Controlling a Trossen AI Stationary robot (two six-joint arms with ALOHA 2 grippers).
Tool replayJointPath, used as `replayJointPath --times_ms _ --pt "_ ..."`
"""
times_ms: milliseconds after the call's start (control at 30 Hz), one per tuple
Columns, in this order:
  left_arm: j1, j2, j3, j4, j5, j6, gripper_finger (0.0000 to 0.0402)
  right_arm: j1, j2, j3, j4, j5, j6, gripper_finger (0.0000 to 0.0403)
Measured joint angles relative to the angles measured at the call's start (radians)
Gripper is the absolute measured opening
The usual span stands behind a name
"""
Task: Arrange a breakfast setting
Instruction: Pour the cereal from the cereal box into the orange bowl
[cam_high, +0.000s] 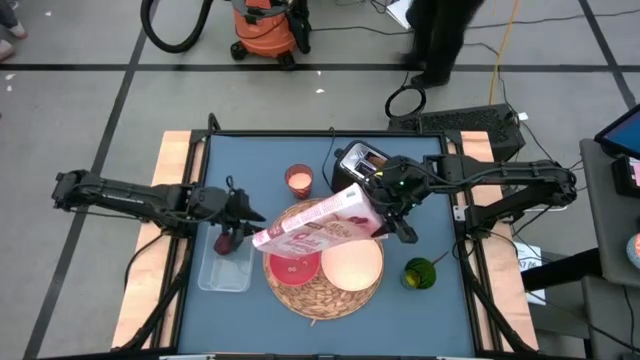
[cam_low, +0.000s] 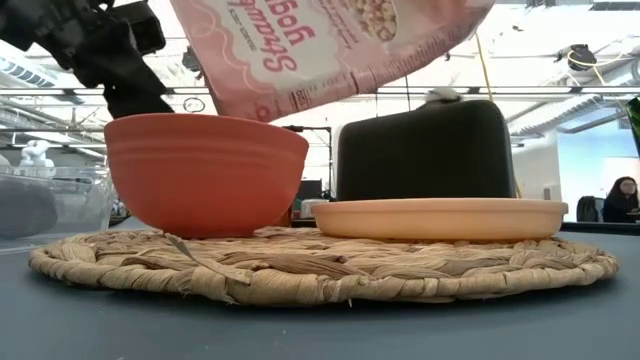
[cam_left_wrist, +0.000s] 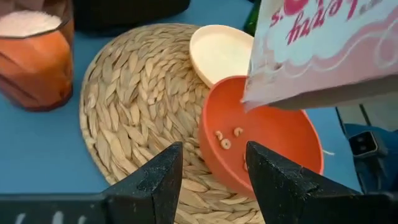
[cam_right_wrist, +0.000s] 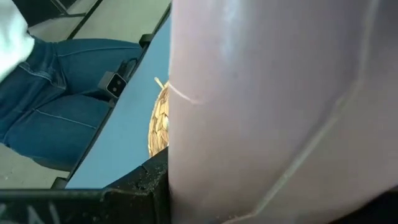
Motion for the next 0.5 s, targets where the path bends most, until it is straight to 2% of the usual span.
replayJointPath --times_ms 300,500 --pt "-0.055 0.000 0.000 0.107 -0.003 0.097 0.0182 0.000 -0.001 0.000 0.042 0.001 0.000 0.0192" --pt "-0.080 0.009 0.000 0.176 -0.046 0.145 0.0182 0.000 -0.001 0.000 0.047 0.000 0.035 0.0192"
